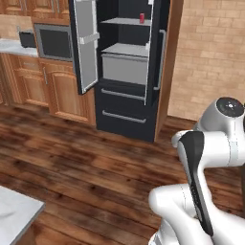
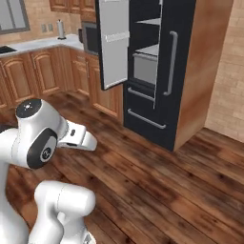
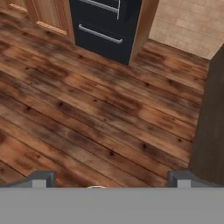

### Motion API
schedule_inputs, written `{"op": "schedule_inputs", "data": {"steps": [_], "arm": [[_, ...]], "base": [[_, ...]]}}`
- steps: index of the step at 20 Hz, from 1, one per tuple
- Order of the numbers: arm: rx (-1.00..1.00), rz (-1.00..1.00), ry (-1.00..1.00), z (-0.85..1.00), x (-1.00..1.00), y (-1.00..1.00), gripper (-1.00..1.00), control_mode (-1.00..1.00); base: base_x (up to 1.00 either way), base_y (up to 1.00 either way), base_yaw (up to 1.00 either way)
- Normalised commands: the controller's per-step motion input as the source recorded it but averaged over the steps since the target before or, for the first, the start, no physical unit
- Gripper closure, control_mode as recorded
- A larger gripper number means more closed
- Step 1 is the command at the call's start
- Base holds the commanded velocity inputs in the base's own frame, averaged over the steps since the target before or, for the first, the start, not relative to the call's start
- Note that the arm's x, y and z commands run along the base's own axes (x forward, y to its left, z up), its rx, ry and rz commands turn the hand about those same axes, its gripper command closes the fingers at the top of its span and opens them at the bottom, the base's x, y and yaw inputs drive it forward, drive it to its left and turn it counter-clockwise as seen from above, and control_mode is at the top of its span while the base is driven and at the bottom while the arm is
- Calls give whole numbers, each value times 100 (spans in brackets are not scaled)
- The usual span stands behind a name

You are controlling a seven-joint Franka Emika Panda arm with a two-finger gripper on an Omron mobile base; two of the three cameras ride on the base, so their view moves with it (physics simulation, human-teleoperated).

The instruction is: Open the fridge, grab two sodas, and place both sodas inside the bowl with ice on the dining counter.

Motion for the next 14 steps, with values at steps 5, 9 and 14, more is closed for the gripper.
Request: {"op": "schedule_inputs", "data": {"steps": [5, 9, 14], "arm": [[0, 0, 0, 0, 0, 0, -100, 100], [0, 0, 0, 0, 0, 0, -100, 100], [0, 0, 0, 0, 0, 0, -100, 100]], "base": [[100, 12, 4], [100, 20, 4], [100, 37, 0]]}}
